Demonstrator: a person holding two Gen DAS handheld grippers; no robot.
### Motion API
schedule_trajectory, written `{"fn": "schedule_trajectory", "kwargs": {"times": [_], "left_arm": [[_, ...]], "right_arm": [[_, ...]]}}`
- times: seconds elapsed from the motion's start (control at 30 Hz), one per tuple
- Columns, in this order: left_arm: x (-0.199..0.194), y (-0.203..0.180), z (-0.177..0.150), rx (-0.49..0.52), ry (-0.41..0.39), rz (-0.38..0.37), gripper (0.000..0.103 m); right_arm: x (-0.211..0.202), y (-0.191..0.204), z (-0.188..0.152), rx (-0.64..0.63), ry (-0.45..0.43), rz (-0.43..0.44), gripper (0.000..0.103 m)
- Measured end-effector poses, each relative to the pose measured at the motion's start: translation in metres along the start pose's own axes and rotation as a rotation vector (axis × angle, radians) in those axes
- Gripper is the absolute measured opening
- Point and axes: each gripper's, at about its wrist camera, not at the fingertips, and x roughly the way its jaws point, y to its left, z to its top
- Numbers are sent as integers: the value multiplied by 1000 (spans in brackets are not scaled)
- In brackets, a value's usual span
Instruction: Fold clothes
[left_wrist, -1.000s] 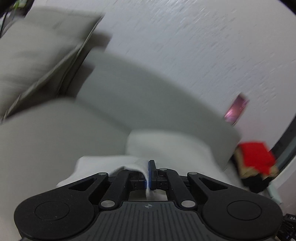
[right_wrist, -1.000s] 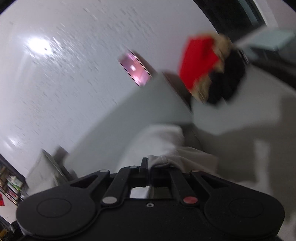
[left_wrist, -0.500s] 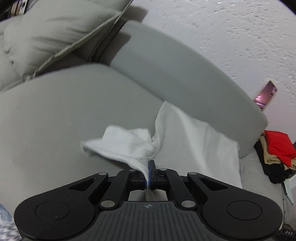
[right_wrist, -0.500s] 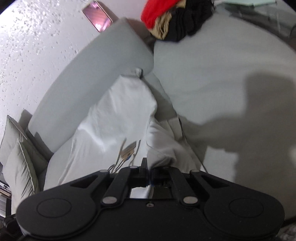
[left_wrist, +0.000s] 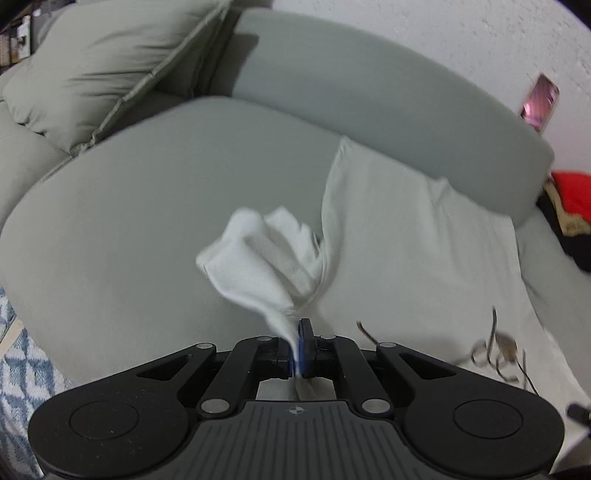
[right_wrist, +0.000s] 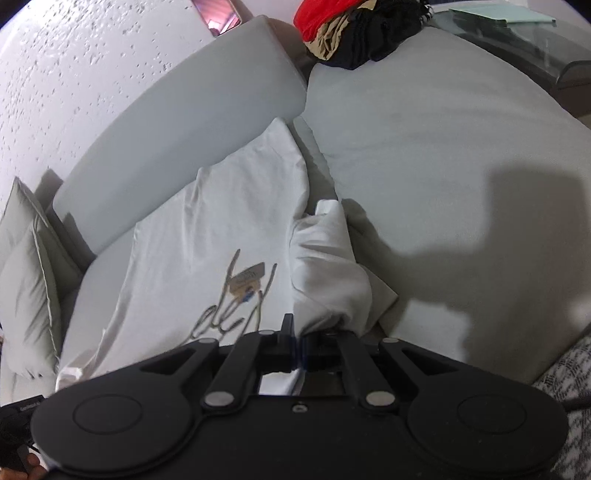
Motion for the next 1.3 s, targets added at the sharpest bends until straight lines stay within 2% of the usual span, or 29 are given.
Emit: {"fn": "schedule_trajectory", "kwargs": {"times": [0.13, 0.2, 0.27, 0.33, 0.4, 0.43, 0.5, 0.53, 0.57, 0.67, 0.73, 0.77, 0.87, 0.93, 0.97, 1.0, 1.03, 1.07, 1.13, 1.2, 1.3], "left_arm": [[-48, 3, -2, 105, -43, 14, 8], [-77, 2, -3, 176, -90, -9, 9], [-101, 2, -4, 229, -134, -53, 15], [-105, -4, -8, 258, -157, -103, 22], [-90, -18, -15, 276, -140, -129, 27], [-77, -27, -19, 281, -118, -134, 25], [-48, -48, -29, 289, -67, -146, 21], [-31, -60, -35, 301, -45, -151, 17], [-15, -71, -40, 315, -26, -153, 16], [19, -97, -59, 388, -9, -95, 16], [35, -99, -73, 437, 97, -34, 16], [30, -95, -77, 439, 100, -34, 15], [7, -83, -79, 470, 201, -63, 16], [-3, -70, -80, 449, 212, -93, 17], [-6, -65, -78, 435, 201, -103, 17], [-8, -63, -76, 423, 167, -101, 18], [-10, -63, -71, 410, 132, -102, 22], [-9, -67, -66, 396, 108, -113, 25], [-8, -76, -57, 370, 63, -136, 28], [-4, -91, -54, 391, 57, -178, 29], [7, -119, -59, 450, 63, -236, 29]], "right_arm": [[-32, -6, 2, 7, 37, 43, 20], [-57, -6, 1, -6, 42, 72, 30], [-84, -4, 0, -27, 38, 101, 39], [-95, -2, -2, -42, 30, 118, 41], [-92, 2, -6, -58, 24, 130, 41], [-78, 5, -9, -76, 29, 136, 39], [-48, 13, -16, -112, 39, 148, 27], [-34, 16, -20, -131, 44, 154, 15], [-19, 20, -23, -149, 49, 160, 12], [20, 34, -36, -232, 45, 152, 12], [35, 42, -47, -294, 66, 120, 12], [36, 41, -53, -319, 92, 94, 11], [25, 37, -68, -370, 190, 45, 9], [11, 23, -67, -305, 305, 72, 9], [4, 13, -63, -243, 314, 94, 11], [-4, 2, -56, -182, 279, 116, 13], [-12, -10, -49, -118, 235, 135, 25], [-20, -23, -40, -44, 169, 147, 48], [-31, -50, -24, 117, 53, 150, 69], [-34, -72, -13, 245, -12, 158, 69], [-21, -94, -6, 370, 29, 173, 69]]}}
